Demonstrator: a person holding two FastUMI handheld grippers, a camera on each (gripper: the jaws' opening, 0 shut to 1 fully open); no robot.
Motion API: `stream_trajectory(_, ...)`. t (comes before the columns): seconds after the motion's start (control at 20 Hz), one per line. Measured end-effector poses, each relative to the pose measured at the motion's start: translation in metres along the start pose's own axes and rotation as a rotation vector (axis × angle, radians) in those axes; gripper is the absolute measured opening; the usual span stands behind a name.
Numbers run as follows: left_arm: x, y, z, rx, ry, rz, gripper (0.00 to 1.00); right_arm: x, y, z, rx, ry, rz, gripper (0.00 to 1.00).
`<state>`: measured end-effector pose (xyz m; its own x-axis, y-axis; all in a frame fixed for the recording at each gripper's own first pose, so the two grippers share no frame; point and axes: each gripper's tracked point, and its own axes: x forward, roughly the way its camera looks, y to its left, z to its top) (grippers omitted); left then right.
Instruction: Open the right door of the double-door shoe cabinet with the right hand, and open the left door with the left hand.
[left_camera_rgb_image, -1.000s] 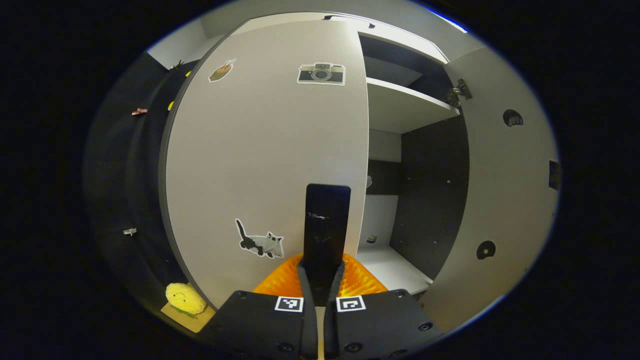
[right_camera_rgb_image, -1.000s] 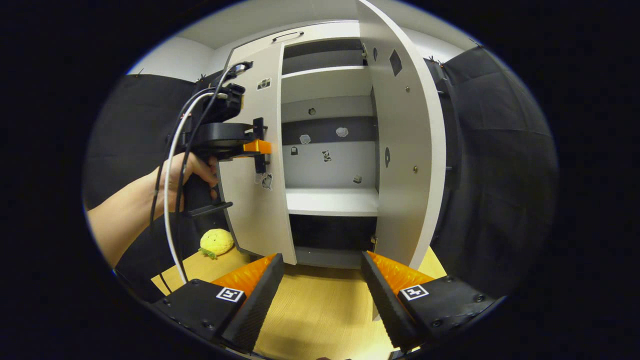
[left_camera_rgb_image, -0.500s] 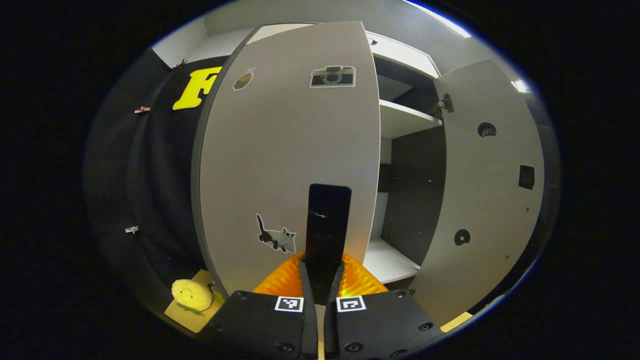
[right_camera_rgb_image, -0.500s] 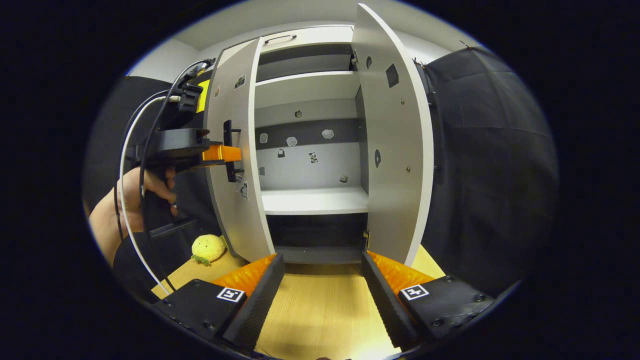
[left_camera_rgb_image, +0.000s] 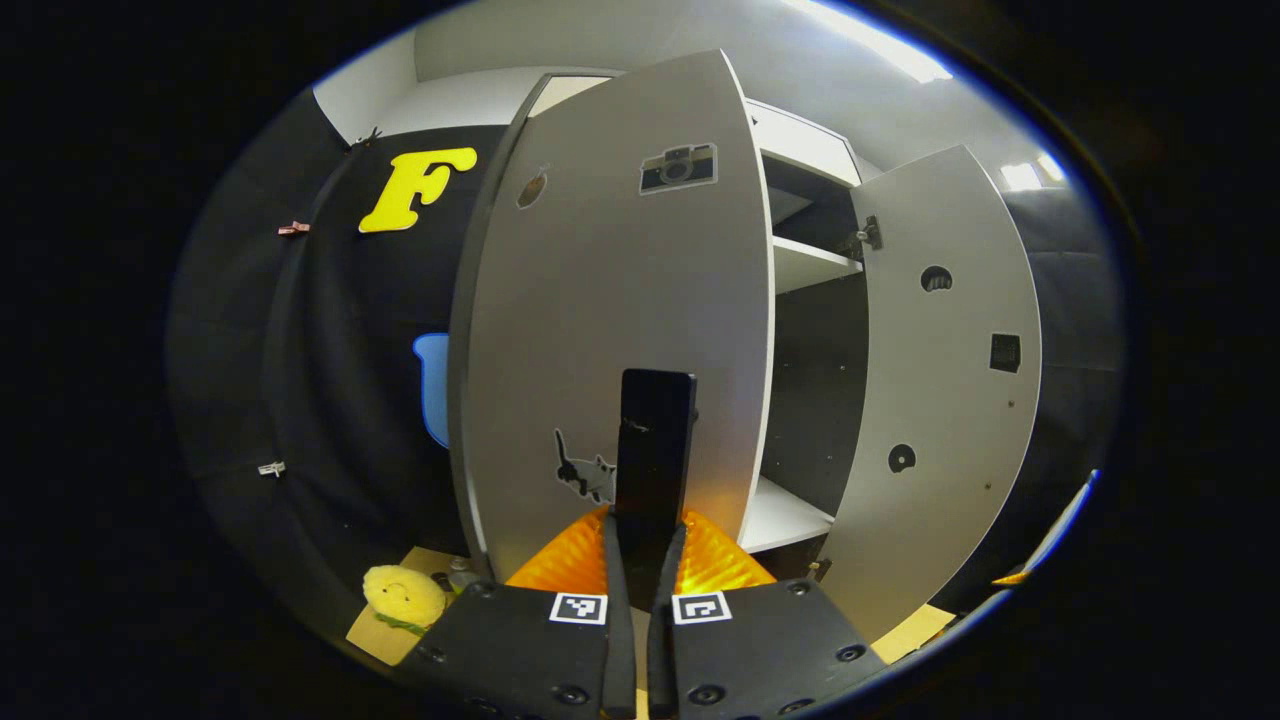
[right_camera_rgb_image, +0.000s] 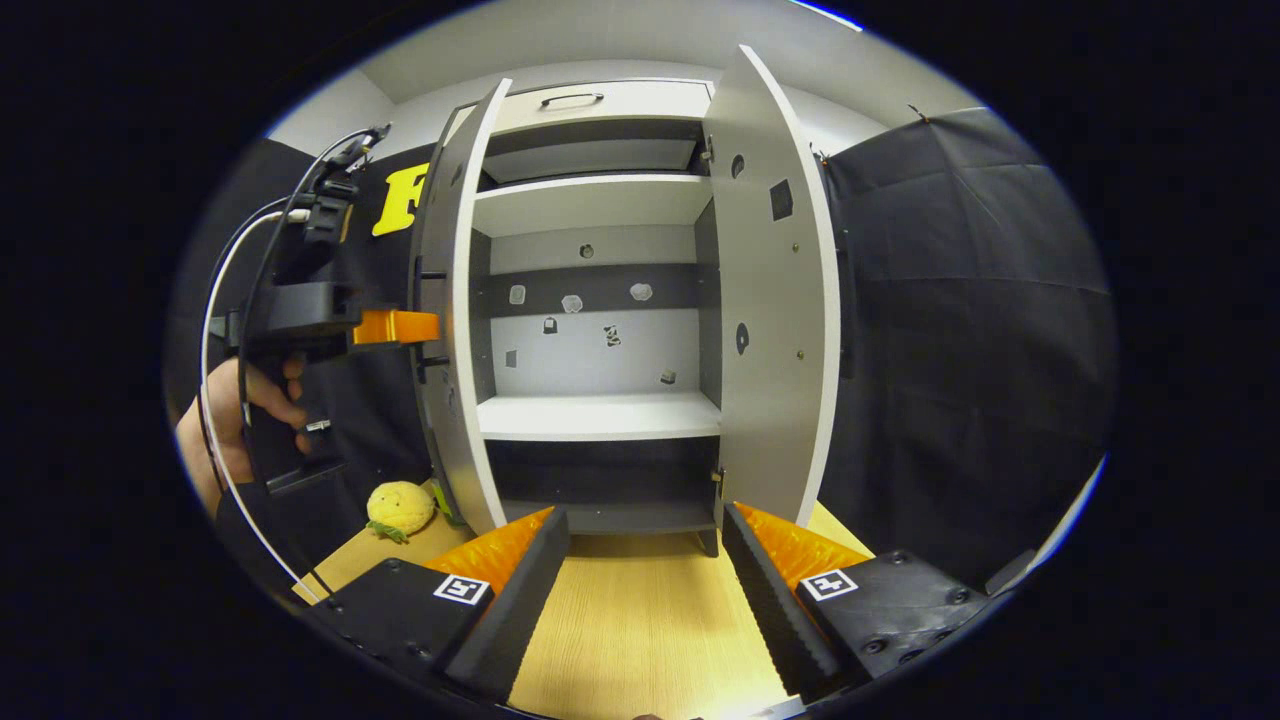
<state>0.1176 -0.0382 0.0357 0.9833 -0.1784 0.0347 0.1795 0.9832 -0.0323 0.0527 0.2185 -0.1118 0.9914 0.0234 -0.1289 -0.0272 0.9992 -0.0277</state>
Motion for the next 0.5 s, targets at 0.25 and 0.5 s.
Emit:
stream_trajectory(0.25,-0.027,0.031,-0.002,-0.005,-0.013,0.017,0.1,-0.003,0.01,-0.005,0.009,0.015,-0.007,0.97)
stream_trajectory(0.5,-0.045,0.063,0.001,-0.012,-0.019,0.05,0.08,-0.003,0.023,-0.008,-0.006,0.022,0.008,0.97)
